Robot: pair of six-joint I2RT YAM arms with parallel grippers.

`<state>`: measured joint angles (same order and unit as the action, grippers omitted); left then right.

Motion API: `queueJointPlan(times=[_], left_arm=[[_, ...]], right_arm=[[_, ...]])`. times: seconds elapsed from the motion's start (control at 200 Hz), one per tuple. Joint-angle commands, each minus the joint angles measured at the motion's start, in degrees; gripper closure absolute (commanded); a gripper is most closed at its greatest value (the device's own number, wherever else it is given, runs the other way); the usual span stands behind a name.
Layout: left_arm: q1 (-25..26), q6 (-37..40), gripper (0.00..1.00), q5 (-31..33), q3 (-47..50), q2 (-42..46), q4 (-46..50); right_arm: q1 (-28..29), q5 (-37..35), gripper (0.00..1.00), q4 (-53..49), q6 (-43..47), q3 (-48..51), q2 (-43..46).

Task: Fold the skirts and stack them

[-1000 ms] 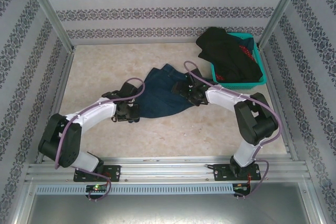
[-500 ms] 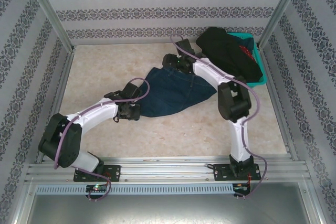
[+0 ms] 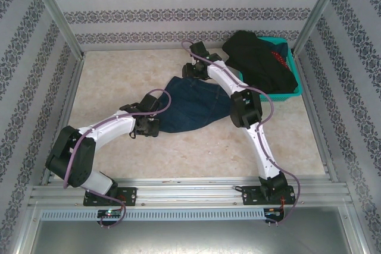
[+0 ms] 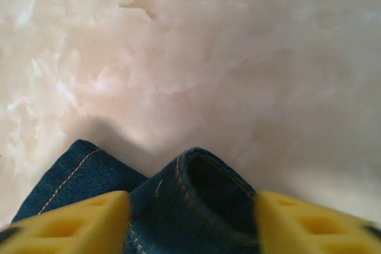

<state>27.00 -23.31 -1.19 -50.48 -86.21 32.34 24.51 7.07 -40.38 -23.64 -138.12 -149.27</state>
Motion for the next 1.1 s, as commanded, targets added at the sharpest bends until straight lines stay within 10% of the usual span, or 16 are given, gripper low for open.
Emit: queueJointPlan(times=[0.0, 0.1, 0.704, 1.094], left_arm=[[0.5, 0.6, 1.0, 2.3, -0.8, -0.3, -0.6], [0.0, 1.2, 1.0, 6.7, -1.5, 1.9, 0.8], [-8.6, 5.8, 1.0, 26.3, -30.7, 20.6, 8.8], [-16.8, 14.5, 1.0, 17.5, -49.3, 4.6, -6.6]], right_arm=[[0.4, 2.2, 0.71, -1.6, 2.5, -3.8, -1.4], [0.4, 2.6, 1.0, 1.0, 3.7, -2.8, 1.2], [-7.7, 9.1, 1.0, 38.2, -4.1, 53.5, 67.3], [-10.2, 11.6, 1.0, 44.6, -5.9, 47.6, 58.7]])
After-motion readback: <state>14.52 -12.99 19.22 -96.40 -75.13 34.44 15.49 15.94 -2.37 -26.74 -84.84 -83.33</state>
